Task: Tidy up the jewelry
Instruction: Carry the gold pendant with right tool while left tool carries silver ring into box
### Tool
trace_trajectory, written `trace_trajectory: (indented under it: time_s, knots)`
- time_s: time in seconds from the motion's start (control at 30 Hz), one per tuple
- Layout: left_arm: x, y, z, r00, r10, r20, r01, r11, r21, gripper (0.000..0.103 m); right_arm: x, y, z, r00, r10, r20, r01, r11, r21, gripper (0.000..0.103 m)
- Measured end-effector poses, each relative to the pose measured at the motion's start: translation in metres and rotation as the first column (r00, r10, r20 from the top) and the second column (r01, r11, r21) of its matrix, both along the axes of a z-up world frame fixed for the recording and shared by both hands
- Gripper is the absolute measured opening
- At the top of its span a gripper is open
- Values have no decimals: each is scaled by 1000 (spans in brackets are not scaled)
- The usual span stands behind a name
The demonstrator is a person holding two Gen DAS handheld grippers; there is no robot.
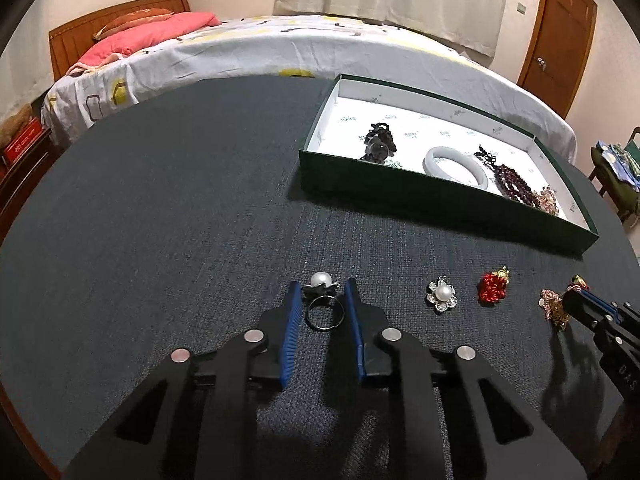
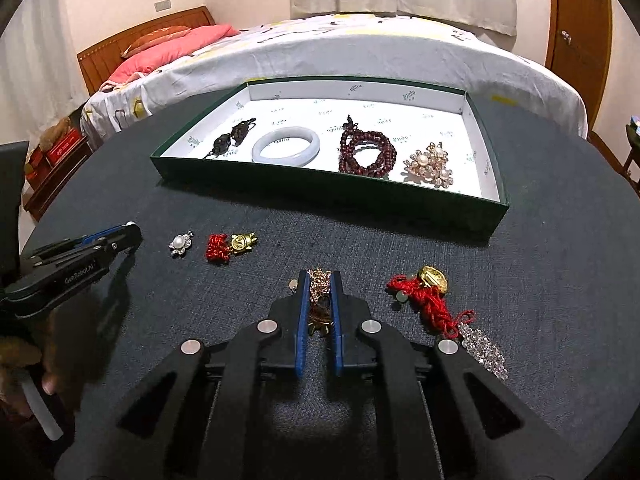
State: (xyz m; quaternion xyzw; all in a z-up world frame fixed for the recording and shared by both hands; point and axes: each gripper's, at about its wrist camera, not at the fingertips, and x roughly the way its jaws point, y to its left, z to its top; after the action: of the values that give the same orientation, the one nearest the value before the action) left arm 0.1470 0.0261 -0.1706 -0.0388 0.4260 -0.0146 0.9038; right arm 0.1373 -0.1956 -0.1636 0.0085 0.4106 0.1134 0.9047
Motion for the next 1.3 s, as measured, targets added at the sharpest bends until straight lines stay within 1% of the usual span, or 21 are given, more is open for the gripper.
trace_trajectory:
  time_s: [0.13, 0.27, 0.57, 0.73, 0.97, 1.1, 1.3]
  knots:
    - [-1, 0, 0, 1000, -11, 8, 11, 1000, -6, 22, 0, -2, 0, 1000, -2, 1, 2, 1000, 5, 10]
    - [-2, -2, 2, 1000, -19, 15, 19, 1000, 2, 22, -1, -3, 1, 1000, -2, 6, 2, 1000, 12, 10]
    - [-5, -9, 16, 998, -34, 52, 34, 999, -2, 21, -8, -8, 13, 999, -15, 42, 14, 1000, 26, 10]
    - [-7, -12, 33, 995, -45, 89, 46, 999, -15, 21, -11, -11, 30, 996, -21, 86, 18, 999, 36, 10]
    - [-5, -23, 66, 983, -78, 168, 86, 995, -40, 21, -8, -17, 62, 986, -34, 163, 26, 998, 50, 10]
    - [5, -32, 80, 974, -108, 200, 120, 992, -48, 21, 0, -22, 81, 975, -42, 219, 32, 998, 50, 10]
    - [29, -51, 96, 957, -147, 250, 165, 985, -51, 21, 23, -32, 101, 956, -70, 286, 60, 997, 42, 10]
